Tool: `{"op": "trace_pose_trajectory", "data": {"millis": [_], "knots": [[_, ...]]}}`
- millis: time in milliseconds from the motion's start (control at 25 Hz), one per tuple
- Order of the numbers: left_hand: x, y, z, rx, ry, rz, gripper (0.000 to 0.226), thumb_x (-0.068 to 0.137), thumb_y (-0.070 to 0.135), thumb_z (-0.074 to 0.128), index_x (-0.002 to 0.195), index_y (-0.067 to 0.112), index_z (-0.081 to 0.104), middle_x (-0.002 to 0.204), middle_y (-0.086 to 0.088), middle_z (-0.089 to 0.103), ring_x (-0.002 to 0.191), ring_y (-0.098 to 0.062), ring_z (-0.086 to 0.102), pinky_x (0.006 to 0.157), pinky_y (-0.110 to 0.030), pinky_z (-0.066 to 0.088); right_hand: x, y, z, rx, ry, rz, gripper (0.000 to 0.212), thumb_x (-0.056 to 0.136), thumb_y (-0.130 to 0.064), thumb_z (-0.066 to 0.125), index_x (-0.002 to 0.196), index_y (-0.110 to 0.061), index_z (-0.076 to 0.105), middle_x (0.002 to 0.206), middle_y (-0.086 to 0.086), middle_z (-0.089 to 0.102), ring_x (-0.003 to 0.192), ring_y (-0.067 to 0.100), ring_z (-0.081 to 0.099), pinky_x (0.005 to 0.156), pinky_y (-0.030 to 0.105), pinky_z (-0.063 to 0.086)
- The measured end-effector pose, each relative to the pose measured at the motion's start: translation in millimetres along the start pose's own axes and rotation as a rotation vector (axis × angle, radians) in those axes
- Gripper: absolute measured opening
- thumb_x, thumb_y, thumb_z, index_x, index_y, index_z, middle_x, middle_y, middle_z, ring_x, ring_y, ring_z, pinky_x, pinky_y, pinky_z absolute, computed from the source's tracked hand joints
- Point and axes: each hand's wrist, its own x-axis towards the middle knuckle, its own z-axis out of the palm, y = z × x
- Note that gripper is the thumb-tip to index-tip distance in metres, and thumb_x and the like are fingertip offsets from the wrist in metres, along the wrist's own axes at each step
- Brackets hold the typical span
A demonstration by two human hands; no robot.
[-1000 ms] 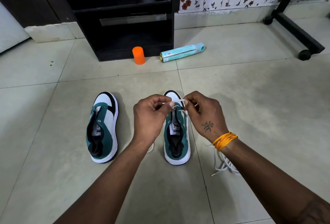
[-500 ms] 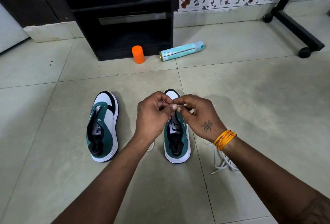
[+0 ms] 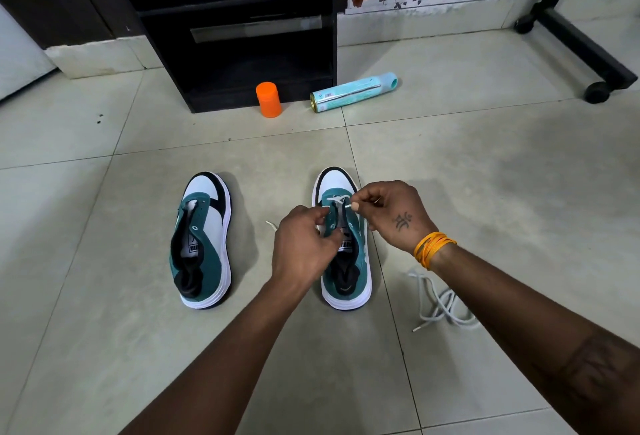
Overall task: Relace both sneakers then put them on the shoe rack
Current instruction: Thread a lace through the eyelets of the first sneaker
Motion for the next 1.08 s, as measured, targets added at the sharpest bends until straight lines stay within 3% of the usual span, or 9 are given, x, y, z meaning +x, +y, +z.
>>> {"op": "trace_pose_trajectory", "data": {"millis": [240, 360, 480, 800, 1080], "knots": [[-1.3, 11.8, -0.4, -0.015, 0.083, -0.083, 0.025, 0.090, 0.027, 0.066, 0.111, 0.029, 0.080, 0.103, 0.008, 0.078, 0.095, -0.017, 0.071, 0.087, -0.033, 0.055, 3.7, -3.4, 22.3, -0.076, 0.027, -0.011, 0.010, 0.086, -0.014, 0.074, 0.082, -0.021, 0.078, 0.077, -0.013, 0.073, 0.071, -0.002, 0.066, 0.073, 0.019, 0.050], [3.1, 11.2, -1.4, -0.301, 0.000, -0.286, 0.025, 0.084, 0.027, 0.065, 0.100, 0.037, 0.081, 0.094, 0.014, 0.079, 0.091, -0.012, 0.074, 0.088, -0.036, 0.059, -1.1, -2.6, 32.4, -0.179, 0.072, -0.085, 0.008, 0.086, -0.018, 0.067, 0.084, -0.024, 0.072, 0.088, -0.009, 0.070, 0.080, 0.010, 0.066, 0.077, 0.030, 0.054], [7.4, -1.1, 4.5, -0.514, -0.056, -0.381, 0.034, 0.072, 0.028, 0.059, 0.094, 0.041, 0.081, 0.090, 0.009, 0.080, 0.091, -0.020, 0.077, 0.088, -0.052, 0.062, -5.1, -2.4, 39.1, -0.273, 0.078, -0.142, 0.005, 0.087, -0.019, 0.064, 0.087, -0.022, 0.069, 0.093, -0.002, 0.063, 0.082, 0.018, 0.064, 0.073, 0.037, 0.053], [11.2, -12.2, 5.2, -0.569, -0.077, -0.402, 0.033, 0.072, 0.023, 0.060, 0.095, 0.033, 0.083, 0.091, 0.002, 0.081, 0.092, -0.025, 0.078, 0.088, -0.056, 0.062, -7.7, 1.0, 45.0, -0.125, 0.072, -0.175, 0.007, 0.088, -0.016, 0.067, 0.086, -0.022, 0.071, 0.097, -0.008, 0.055, 0.083, 0.009, 0.061, 0.074, 0.033, 0.052], [12.8, -14.3, 4.9, -0.575, -0.097, -0.385, 0.033, 0.072, 0.022, 0.060, 0.093, 0.033, 0.083, 0.091, 0.001, 0.081, 0.092, -0.027, 0.077, 0.088, -0.057, 0.062, -7.6, -0.1, 56.2, -0.205, 0.177, -0.126, 0.006, 0.090, -0.015, 0.062, 0.086, -0.016, 0.067, 0.103, 0.001, 0.054, 0.080, 0.021, 0.065, 0.071, 0.043, 0.056]]}}
